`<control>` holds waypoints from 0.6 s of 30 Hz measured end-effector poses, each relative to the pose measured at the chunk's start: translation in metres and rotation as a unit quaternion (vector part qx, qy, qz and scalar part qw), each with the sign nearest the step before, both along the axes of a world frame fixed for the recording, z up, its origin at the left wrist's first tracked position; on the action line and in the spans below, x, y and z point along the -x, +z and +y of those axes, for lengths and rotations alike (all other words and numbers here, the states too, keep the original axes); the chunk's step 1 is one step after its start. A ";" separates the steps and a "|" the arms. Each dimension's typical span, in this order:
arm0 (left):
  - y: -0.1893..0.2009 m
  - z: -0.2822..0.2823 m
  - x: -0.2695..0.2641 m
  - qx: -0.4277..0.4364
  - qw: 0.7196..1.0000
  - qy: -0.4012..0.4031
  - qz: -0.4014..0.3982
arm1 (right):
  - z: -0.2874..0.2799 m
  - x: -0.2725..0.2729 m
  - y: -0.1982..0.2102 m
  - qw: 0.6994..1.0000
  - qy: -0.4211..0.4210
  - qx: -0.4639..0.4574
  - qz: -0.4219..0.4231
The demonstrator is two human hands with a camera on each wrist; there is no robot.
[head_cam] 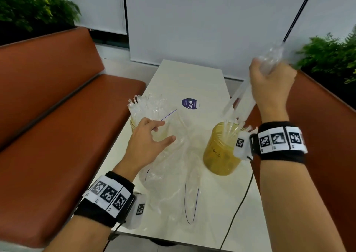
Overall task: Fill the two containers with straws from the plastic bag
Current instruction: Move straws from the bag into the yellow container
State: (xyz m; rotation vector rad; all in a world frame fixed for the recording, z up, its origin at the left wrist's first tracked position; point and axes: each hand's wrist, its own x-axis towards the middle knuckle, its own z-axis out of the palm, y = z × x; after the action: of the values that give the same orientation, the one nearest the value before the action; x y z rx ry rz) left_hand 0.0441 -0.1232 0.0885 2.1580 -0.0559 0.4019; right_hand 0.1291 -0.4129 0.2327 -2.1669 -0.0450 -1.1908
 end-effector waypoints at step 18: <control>0.011 -0.003 0.004 0.017 1.000 -0.002 0.022 | -0.006 -0.003 -0.143 0.934 -0.083 -0.019 0.347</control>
State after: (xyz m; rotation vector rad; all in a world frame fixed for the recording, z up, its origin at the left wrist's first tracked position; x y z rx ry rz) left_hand 0.0406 -0.1260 0.0999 2.1328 -0.0280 0.3508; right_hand 0.1318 -0.4193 0.0901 -2.4695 0.4667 -0.4393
